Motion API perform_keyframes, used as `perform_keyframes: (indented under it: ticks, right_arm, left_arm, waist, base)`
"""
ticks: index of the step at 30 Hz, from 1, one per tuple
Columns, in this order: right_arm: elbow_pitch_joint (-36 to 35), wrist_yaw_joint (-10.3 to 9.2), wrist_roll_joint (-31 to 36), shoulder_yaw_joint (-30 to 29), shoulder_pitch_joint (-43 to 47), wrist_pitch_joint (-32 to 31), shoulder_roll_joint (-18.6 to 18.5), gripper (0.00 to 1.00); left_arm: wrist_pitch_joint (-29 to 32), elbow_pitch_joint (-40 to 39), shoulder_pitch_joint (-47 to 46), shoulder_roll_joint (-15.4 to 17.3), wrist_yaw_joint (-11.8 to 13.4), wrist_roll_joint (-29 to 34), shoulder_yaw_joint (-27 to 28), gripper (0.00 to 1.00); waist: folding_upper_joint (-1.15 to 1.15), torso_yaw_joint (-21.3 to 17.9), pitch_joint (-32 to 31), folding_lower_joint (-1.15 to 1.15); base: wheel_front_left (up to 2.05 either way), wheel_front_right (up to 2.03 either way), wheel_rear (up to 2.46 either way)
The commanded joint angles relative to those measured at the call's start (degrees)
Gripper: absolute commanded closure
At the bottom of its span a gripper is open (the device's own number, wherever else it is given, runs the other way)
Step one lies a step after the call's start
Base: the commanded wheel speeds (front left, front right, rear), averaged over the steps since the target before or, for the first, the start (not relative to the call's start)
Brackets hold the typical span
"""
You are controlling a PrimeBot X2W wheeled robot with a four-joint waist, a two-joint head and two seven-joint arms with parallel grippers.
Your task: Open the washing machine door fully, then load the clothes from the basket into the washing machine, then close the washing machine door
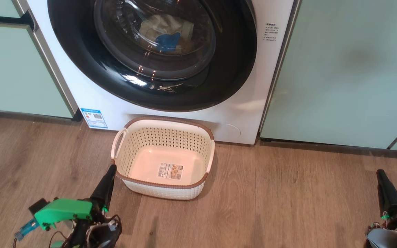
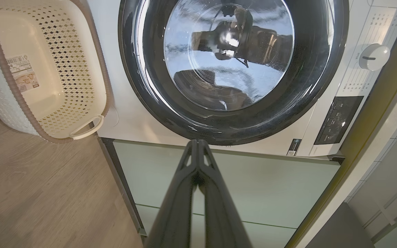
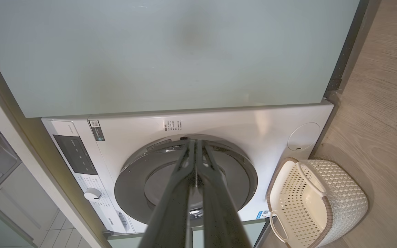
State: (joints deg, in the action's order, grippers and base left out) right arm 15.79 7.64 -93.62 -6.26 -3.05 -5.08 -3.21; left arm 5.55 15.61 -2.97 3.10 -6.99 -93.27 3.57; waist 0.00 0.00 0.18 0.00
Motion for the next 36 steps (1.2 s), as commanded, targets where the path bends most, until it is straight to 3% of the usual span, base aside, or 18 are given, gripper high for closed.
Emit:
perform_keyframes:
  ticks: [1,36]
  right_arm:
    - [-1.8,-0.15,0.6,0.8,-3.0,-0.5,-0.5,1.00]
    - [-1.8,-0.15,0.9,0.4,-3.1,-0.9,-0.2,1.00]
  left_arm:
    - [0.2,-1.6,-3.1,0.4,-0.5,0.4,2.1,1.00]
    - [0.5,-1.6,-3.2,0.2,-0.5,0.7,2.4,1.00]
  waist:
    - [0.00,0.0,0.0,0.00]
    - [0.00,0.0,0.0,0.00]
  base:
    - [0.00,0.00,0.00]
    - [0.00,0.00,0.00]
